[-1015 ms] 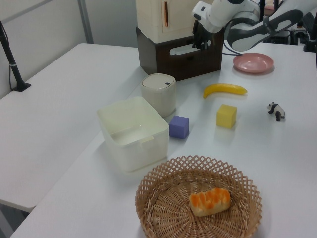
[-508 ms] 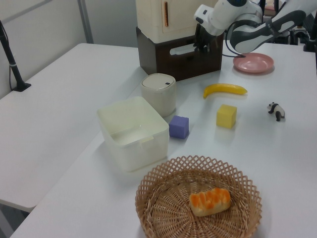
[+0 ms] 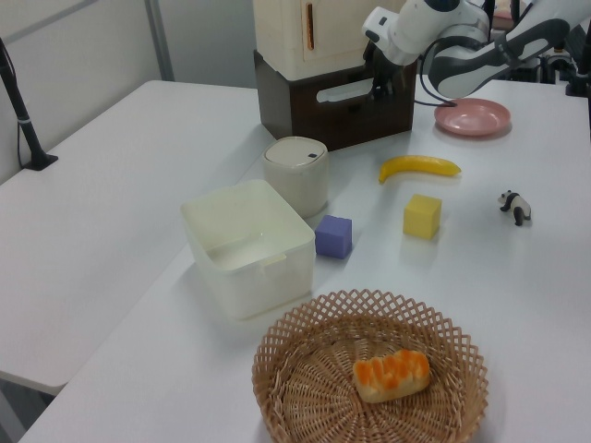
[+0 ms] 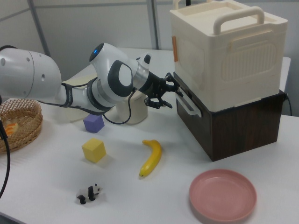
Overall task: Open the drawer
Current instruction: 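Align the gripper with the drawer handle and close on it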
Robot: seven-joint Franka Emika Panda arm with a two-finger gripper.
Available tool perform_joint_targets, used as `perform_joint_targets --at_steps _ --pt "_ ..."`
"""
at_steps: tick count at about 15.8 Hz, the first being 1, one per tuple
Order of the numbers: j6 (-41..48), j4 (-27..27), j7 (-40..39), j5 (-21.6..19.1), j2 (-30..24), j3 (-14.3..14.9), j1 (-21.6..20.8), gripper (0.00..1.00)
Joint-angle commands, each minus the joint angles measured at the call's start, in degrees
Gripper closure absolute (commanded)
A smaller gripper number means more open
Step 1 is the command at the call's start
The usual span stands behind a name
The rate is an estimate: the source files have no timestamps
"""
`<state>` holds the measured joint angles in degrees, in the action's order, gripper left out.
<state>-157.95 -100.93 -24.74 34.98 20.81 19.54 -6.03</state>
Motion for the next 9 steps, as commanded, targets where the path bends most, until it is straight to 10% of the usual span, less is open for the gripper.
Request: perform_joint_targets --at_steps 1,9 --pt "-0.8 2.2 2.6 2.0 3.0 0.5 0.1 0.39" --pt "-0.9 6.5 2.8 2.5 6.7 0.5 1.2 0.47"
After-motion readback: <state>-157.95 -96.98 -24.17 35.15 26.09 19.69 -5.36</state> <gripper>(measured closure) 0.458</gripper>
